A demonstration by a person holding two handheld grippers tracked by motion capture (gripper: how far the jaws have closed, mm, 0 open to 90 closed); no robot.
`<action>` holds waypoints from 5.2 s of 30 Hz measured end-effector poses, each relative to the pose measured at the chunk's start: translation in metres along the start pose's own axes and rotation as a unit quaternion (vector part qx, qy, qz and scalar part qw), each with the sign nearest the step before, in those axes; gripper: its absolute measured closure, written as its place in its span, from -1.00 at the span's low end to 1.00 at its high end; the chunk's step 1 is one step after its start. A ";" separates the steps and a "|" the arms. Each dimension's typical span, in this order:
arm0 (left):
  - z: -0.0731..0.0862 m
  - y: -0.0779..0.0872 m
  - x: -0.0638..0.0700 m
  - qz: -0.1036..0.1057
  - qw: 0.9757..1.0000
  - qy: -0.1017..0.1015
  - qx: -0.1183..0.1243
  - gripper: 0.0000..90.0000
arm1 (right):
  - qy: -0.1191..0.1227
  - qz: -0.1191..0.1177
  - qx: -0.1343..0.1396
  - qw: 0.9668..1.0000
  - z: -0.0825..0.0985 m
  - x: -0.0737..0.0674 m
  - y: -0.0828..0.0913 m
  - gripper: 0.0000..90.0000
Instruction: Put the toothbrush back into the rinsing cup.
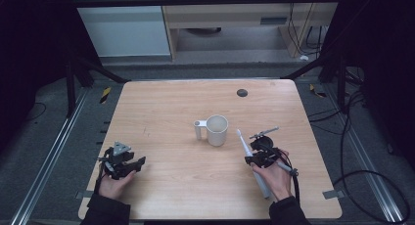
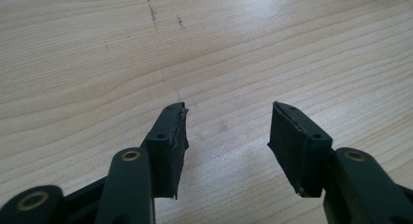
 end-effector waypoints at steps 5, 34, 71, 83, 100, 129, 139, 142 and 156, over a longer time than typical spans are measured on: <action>0.000 0.000 0.000 0.000 1.000 0.000 0.000 0.05 | -0.003 0.005 0.024 1.000 -0.004 0.002 0.009 0.51; -0.001 0.001 -0.002 -0.004 1.000 0.003 0.008 0.05 | -0.031 0.051 0.306 0.950 -0.085 0.016 0.077 0.50; -0.002 0.002 -0.003 -0.008 1.000 -0.001 0.016 0.05 | -0.055 0.090 0.428 0.898 -0.162 0.026 0.077 0.50; -0.002 0.002 -0.003 -0.008 1.000 -0.001 0.016 0.05 | -0.057 0.075 0.427 0.899 -0.177 0.022 0.059 0.50; -0.003 0.002 -0.003 -0.008 1.000 -0.001 0.016 0.05 | -0.052 0.055 0.394 0.916 -0.181 0.010 0.017 0.50; -0.003 0.002 -0.002 -0.009 1.000 -0.003 0.016 0.05 | -0.031 0.054 0.297 0.953 -0.165 -0.001 -0.027 0.50; -0.003 0.002 -0.002 -0.009 1.000 -0.002 0.016 0.05 | -0.021 0.052 0.261 0.964 -0.159 -0.001 -0.036 0.50; -0.003 0.002 -0.002 -0.009 1.000 -0.003 0.016 0.05 | -0.017 0.054 0.259 0.964 -0.159 -0.001 -0.037 0.50; -0.003 0.002 -0.002 -0.009 1.000 -0.003 0.015 0.05 | -0.018 0.052 0.253 0.966 -0.158 0.001 -0.037 0.47</action>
Point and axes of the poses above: each handheld gripper's, and its own axes: y roughly backward along the jaws, z roughly out of its underside, x roughly to its right, the point moved 8 cm from there along -y, roughly forward along the jaws, and after that the axes turned 14 degrees about y, right-handed, at the moved point
